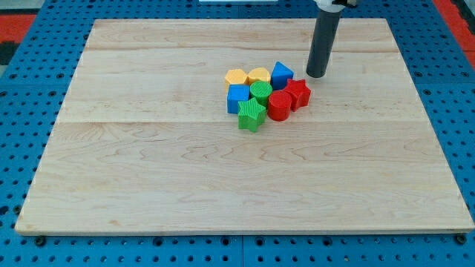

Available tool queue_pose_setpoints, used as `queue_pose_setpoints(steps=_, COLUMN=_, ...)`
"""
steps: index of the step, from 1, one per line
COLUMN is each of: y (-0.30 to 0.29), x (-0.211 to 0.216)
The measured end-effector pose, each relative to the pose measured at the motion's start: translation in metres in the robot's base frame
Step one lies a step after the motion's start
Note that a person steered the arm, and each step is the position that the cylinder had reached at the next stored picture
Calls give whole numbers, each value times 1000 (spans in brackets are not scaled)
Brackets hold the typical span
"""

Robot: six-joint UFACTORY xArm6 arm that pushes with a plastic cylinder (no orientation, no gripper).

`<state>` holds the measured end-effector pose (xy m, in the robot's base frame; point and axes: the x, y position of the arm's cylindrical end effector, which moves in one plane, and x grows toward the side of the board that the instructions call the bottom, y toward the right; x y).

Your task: Place the arm parallel to the blue cube

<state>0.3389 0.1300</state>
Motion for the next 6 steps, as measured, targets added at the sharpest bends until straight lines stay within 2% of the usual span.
queue_pose_setpoints(steps=1, y=4, x=-7)
queue_pose_setpoints(steps=2, y=41, x=-44)
queue_pose_setpoints(steps=3, y=-32, x=-69)
queue_pose_setpoints(steps=4, y=-123, x=-70)
queue_pose_setpoints(steps=5, y=-227, x=-48)
queue_pose_setpoints(steps=6, y=-288, x=26)
